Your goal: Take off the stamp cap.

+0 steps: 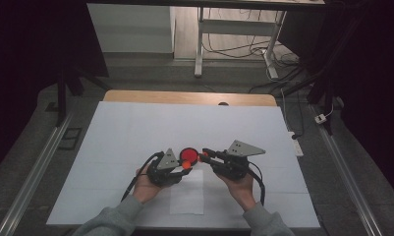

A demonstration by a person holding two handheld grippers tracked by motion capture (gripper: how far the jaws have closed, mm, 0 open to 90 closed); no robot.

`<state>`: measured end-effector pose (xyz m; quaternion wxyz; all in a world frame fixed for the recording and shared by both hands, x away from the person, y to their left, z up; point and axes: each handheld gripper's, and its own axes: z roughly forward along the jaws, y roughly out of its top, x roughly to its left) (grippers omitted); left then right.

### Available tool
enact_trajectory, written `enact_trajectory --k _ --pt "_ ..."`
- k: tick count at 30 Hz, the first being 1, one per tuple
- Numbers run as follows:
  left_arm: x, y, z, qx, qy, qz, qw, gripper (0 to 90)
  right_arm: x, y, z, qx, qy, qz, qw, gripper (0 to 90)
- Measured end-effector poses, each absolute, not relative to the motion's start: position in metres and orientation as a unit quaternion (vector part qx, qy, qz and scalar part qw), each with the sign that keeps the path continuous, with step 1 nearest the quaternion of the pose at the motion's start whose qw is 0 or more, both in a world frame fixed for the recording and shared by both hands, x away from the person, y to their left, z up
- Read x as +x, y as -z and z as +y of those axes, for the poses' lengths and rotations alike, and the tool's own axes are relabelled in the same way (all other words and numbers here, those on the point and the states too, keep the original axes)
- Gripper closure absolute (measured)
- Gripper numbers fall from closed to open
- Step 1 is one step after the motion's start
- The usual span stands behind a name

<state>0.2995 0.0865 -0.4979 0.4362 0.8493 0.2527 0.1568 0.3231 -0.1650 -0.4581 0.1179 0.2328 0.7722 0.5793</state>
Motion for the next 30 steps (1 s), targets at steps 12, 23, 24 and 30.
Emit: enact_trajectory --k 12,23,24,30 --pt "0.289 0.489 0.115 0.838 -0.16 0.272 0.445 65.1 0.324 0.459 -0.165 0.236 -0.577 0.773 0.118 72.5" --pt "0.281 0.487 0.138 0.832 -0.163 0.282 0.448 65.1 0.326 0.46 -0.167 0.238 -0.572 0.776 0.12 72.5" --pt "0.279 0.487 0.14 0.832 -0.164 0.283 0.448 65.0 0.326 0.46 -0.167 0.238 -0.572 0.776 0.12 72.5" --pt "0.272 0.488 0.154 0.827 -0.17 0.294 0.448 65.0 0.327 0.459 -0.169 0.24 -0.571 0.775 0.123 72.5"
